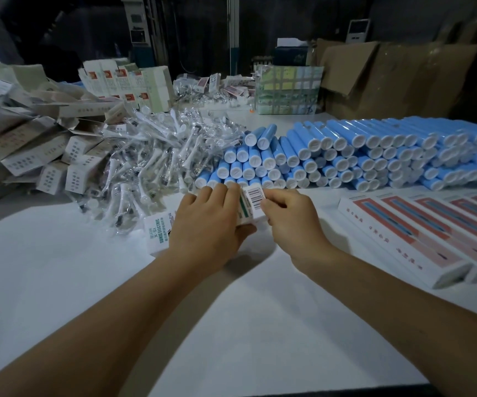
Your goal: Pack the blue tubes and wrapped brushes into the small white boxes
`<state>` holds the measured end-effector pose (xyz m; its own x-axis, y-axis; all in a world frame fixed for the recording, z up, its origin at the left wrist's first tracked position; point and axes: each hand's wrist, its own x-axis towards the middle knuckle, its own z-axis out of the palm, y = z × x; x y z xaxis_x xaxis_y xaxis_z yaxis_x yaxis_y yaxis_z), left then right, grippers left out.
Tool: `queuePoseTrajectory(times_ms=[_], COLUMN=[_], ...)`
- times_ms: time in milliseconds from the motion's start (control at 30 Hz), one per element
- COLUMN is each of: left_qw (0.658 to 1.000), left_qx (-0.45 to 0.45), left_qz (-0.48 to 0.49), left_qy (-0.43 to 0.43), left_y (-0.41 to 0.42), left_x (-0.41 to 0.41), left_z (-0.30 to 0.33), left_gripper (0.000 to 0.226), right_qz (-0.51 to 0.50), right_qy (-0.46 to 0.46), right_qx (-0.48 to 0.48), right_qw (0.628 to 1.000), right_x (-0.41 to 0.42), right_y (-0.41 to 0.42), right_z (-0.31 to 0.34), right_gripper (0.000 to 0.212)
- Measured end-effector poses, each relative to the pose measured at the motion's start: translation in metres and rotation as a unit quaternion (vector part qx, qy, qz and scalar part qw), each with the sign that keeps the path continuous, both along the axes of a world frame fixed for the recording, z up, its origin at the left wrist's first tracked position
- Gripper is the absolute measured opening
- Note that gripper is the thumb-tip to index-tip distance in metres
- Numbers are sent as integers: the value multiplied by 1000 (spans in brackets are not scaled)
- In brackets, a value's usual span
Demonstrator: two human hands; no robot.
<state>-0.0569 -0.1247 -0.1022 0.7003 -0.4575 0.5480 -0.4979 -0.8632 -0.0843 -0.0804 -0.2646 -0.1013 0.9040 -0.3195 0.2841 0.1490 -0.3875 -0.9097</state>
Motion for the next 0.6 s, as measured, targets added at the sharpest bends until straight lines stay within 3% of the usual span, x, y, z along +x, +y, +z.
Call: queuePoseTrajectory(times_ms=[67, 167, 233, 333, 367, 433, 500, 567, 600], left_qw=[1000, 1000, 999, 996, 994, 991, 994, 996, 996], left_qx=[9, 4, -21, -85, -104, -123, -106, -88, -81], left_qz=[5, 14, 23, 34, 36, 36, 25, 10, 5], left_qy=[6, 14, 16, 22, 26, 28, 26, 26, 26], left_y=[0, 0, 0, 1, 2, 2, -3, -8, -10], left_x=[0, 3, 4, 7, 7, 8, 6, 3, 2], left_z=[0, -1, 1, 7, 8, 8, 6, 4, 5], left_gripper=[73, 75, 75, 72, 71, 71, 71, 72, 74], right_qz=[13, 16, -21, -108, -85, 46, 144, 174, 160], right_qy=[5, 9, -12, -35, -13, 60, 77, 35, 7], right_qx=[12, -80, -83, 150, 272, 474, 531, 531, 509], right_qw=[1000, 997, 996, 982, 959, 877, 832, 829, 846], right_x=[-1, 1, 3, 6, 5, 5, 4, 6, 7], right_y=[0, -2, -7, -17, -16, -10, 0, 5, 5], right_z=[0, 1, 6, 14, 17, 17, 16, 13, 11], right_gripper=[19, 20, 29, 54, 53, 42, 41, 39, 32])
